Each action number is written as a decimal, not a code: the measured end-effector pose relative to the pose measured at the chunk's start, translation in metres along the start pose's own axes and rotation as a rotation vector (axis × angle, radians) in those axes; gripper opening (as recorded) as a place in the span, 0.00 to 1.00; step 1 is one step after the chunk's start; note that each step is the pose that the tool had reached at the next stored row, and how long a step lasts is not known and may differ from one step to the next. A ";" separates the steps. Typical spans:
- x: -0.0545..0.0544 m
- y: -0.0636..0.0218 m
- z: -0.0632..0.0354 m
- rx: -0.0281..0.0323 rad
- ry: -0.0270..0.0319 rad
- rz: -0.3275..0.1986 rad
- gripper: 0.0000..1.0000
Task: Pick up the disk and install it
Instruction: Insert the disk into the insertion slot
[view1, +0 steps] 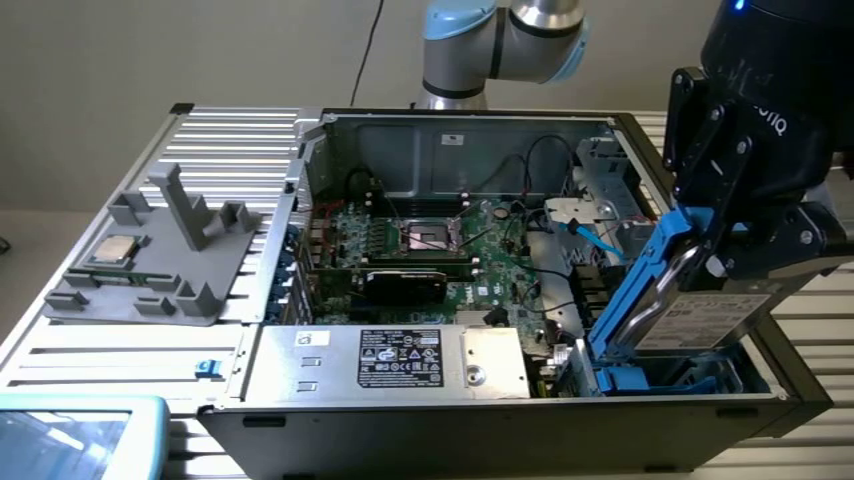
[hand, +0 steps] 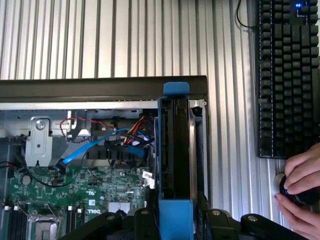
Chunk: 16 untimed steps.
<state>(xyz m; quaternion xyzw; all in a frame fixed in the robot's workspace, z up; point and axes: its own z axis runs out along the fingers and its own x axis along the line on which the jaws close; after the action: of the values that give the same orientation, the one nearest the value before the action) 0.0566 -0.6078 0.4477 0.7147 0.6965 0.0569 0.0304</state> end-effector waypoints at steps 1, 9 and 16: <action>0.000 0.0000 0.0001 0.0000 0.0000 0.000 0.37; 0.003 -0.0004 0.0018 0.0000 -0.0001 0.000 0.37; 0.003 -0.0009 0.0067 0.0000 -0.0003 0.000 0.37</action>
<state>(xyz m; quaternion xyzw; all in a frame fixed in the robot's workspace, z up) 0.0565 -0.6050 0.4410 0.7147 0.6965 0.0568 0.0305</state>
